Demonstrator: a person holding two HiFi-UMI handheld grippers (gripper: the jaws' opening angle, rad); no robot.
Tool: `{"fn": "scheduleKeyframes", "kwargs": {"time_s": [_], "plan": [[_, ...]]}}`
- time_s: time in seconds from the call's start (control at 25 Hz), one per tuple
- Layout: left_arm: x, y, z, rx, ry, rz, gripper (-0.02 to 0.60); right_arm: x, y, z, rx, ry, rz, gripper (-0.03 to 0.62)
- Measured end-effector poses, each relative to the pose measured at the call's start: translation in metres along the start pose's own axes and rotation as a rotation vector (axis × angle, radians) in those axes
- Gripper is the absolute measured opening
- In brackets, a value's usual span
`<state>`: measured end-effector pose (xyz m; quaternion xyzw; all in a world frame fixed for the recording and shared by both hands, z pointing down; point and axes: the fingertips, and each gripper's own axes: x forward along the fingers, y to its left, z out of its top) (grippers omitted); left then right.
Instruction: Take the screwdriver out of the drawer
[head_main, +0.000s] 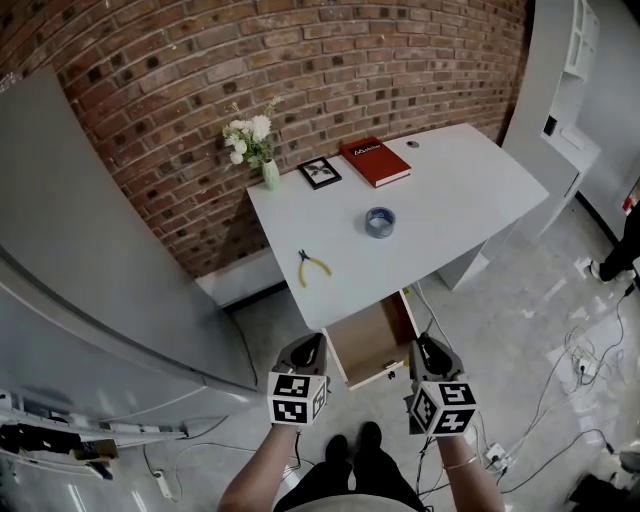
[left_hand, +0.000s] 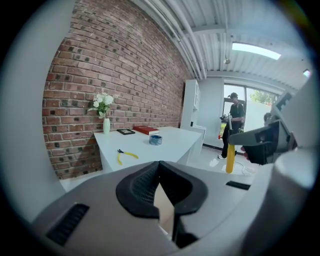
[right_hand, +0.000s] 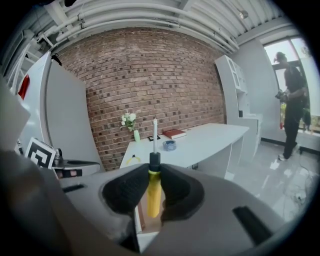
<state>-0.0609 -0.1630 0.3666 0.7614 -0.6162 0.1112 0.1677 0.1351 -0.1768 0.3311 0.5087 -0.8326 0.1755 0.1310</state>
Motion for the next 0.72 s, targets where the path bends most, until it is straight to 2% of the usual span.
{"fn": "scheduleKeyframes", "kwargs": {"time_s": [0.72], "plan": [[0.0057, 0.0027, 0.0012, 0.011, 0.003, 0.010, -0.008, 0.0037, -0.0003, -0.0007, 0.007, -0.008, 0.017, 0.078]]}}
